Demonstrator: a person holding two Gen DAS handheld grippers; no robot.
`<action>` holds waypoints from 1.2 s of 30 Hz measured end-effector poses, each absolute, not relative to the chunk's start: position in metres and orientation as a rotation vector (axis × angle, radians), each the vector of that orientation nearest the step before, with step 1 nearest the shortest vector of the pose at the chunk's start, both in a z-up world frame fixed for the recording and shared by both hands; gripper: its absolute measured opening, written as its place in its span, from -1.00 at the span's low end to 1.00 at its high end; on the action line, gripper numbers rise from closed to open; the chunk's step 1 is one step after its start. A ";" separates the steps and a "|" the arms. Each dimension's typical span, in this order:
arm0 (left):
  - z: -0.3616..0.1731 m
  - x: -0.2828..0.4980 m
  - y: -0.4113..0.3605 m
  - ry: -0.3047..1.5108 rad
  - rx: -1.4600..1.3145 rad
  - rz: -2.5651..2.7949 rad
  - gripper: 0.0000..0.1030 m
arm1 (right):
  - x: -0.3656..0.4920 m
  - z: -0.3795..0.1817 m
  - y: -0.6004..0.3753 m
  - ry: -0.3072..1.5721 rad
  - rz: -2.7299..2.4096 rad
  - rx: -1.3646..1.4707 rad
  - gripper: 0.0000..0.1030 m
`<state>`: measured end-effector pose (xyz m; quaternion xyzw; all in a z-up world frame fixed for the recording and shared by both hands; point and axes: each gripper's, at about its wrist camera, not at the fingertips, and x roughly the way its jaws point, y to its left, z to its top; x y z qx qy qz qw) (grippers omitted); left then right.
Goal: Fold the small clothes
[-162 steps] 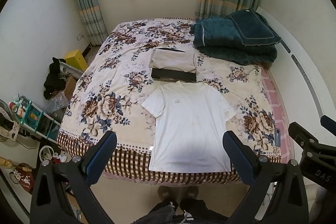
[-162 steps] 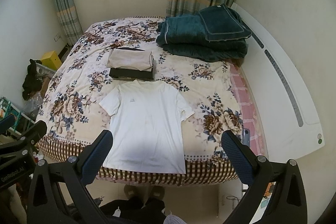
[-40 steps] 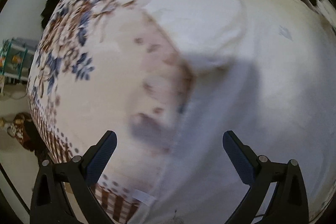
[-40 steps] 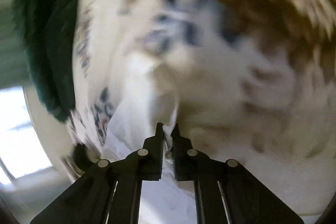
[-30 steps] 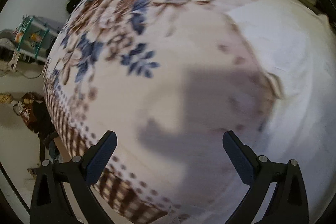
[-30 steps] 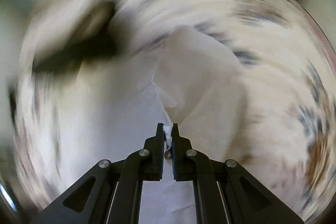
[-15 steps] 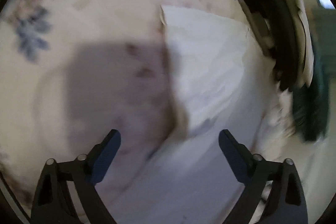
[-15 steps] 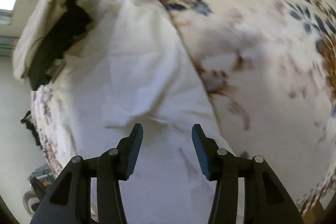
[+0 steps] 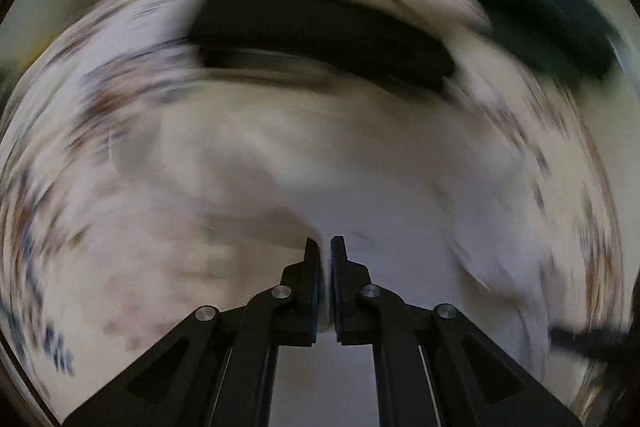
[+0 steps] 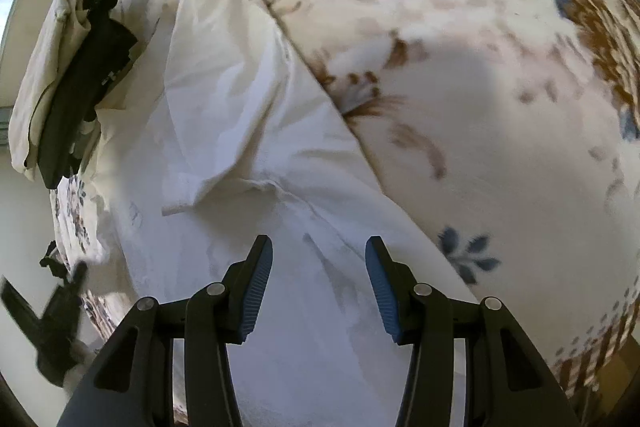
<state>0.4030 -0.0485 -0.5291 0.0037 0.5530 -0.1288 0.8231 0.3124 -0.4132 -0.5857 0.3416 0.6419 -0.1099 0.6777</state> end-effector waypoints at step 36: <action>-0.542 0.108 -0.238 1.673 -0.167 -0.071 0.59 | 0.261 -0.521 -0.579 1.652 0.018 0.439 0.31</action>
